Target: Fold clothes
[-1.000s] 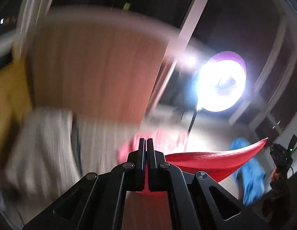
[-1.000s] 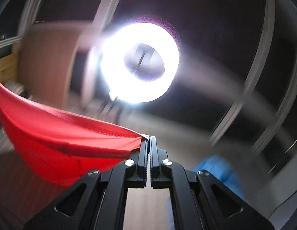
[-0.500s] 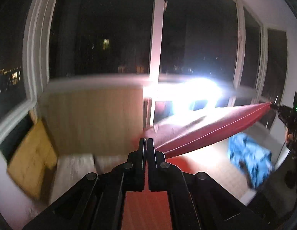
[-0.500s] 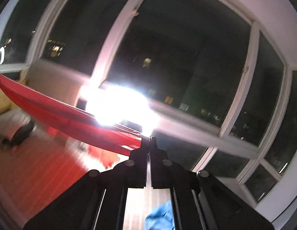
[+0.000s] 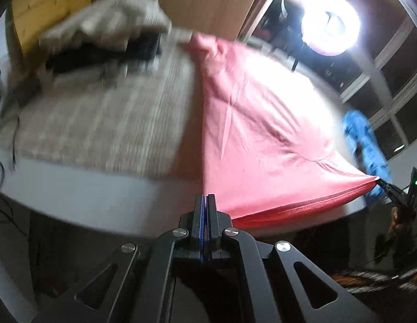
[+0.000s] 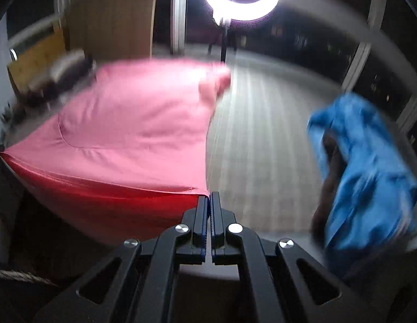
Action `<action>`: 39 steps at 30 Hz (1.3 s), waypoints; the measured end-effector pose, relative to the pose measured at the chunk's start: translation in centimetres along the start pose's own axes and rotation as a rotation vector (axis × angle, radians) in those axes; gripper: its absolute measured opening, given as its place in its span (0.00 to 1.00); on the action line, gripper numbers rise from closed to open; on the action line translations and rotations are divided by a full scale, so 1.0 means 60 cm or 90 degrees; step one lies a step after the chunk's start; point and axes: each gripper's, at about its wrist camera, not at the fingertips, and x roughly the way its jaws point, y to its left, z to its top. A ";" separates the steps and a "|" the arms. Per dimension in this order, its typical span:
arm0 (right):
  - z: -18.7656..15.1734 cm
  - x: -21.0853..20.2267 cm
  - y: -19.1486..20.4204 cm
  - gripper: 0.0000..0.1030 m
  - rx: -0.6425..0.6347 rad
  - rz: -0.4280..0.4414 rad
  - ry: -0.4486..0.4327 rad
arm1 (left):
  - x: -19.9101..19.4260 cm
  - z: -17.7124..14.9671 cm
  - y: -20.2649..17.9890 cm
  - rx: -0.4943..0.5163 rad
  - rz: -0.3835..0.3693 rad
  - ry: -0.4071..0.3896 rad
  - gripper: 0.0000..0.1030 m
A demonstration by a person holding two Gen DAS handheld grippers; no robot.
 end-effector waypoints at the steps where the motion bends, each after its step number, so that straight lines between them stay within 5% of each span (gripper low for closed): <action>1: -0.006 0.019 0.000 0.01 0.004 0.006 0.021 | 0.013 -0.008 0.005 0.003 0.000 0.011 0.00; 10: -0.064 0.091 0.031 0.02 -0.053 0.011 0.149 | 0.057 -0.030 0.003 0.027 0.019 0.105 0.03; 16: -0.054 0.024 -0.012 0.04 -0.008 0.066 0.146 | 0.000 -0.004 0.027 0.012 0.036 0.081 0.07; 20: 0.029 -0.044 -0.055 0.04 0.011 0.059 0.042 | -0.054 0.111 0.006 0.054 0.048 -0.003 0.07; 26: 0.225 -0.089 -0.115 0.04 0.037 0.057 -0.109 | -0.066 0.328 -0.075 0.173 0.067 -0.106 0.07; 29: 0.320 -0.102 -0.138 0.04 0.047 0.006 -0.172 | -0.067 0.429 -0.094 0.182 0.047 -0.147 0.07; 32: 0.390 -0.114 -0.153 0.08 0.058 0.000 -0.204 | -0.079 0.504 -0.109 0.198 0.038 -0.187 0.07; 36: 0.459 -0.096 -0.160 0.40 0.061 -0.012 -0.227 | -0.071 0.565 -0.112 0.228 0.039 -0.204 0.10; 39: 0.490 -0.026 -0.159 0.40 0.073 -0.017 -0.196 | -0.022 0.595 -0.111 0.247 0.025 -0.187 0.10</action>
